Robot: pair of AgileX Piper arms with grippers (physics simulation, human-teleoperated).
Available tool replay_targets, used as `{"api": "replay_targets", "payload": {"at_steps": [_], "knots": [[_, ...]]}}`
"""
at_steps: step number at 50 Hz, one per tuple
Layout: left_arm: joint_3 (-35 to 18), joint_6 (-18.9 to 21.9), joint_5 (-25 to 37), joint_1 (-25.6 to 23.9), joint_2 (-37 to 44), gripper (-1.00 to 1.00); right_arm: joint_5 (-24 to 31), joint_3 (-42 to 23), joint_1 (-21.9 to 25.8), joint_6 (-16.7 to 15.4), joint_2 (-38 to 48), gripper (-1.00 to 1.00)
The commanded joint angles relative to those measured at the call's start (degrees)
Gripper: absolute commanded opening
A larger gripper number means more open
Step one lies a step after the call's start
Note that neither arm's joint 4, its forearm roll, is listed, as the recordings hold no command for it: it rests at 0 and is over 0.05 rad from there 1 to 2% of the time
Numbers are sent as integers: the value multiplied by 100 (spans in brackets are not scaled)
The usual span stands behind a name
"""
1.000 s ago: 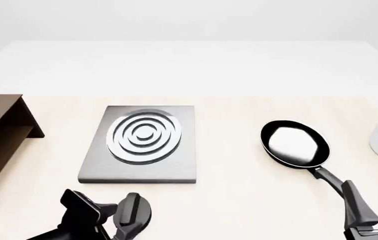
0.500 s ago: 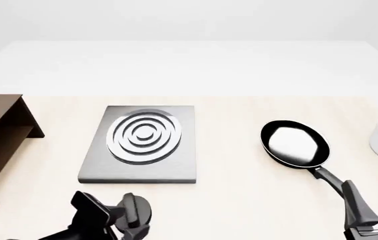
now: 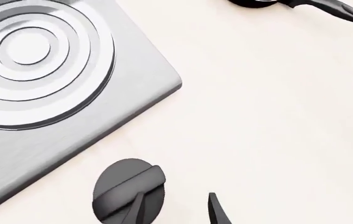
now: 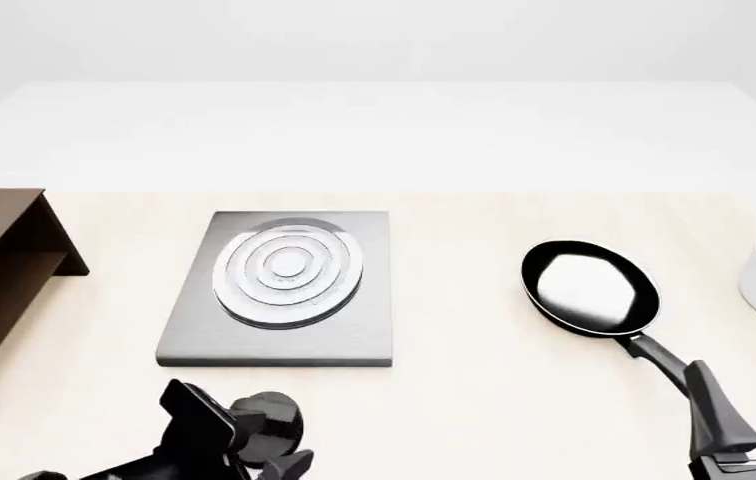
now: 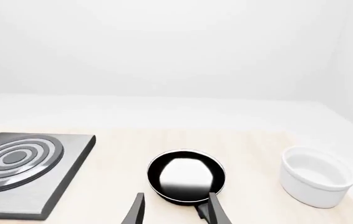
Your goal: Turn on the stove and put the frying pan on it.
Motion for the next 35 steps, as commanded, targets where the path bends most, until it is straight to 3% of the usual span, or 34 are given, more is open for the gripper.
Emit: {"api": "replay_targets", "payload": {"at_steps": [1,13,21,28,35], "knots": [[-213,79,107,-101,16,100,21,0,-14,10,-22,100],[-374,116,134,-166,93,100,29,-4,-21,9,-18,100],[-594,230,558,-237,-320,100,31,-3,-26,5,-15,100],[-740,327,1046,-268,-908,100,25,-1,-21,-1,-14,100],[-876,527,1737,-178,-2019,100,22,0,-20,-12,-18,100]]}}
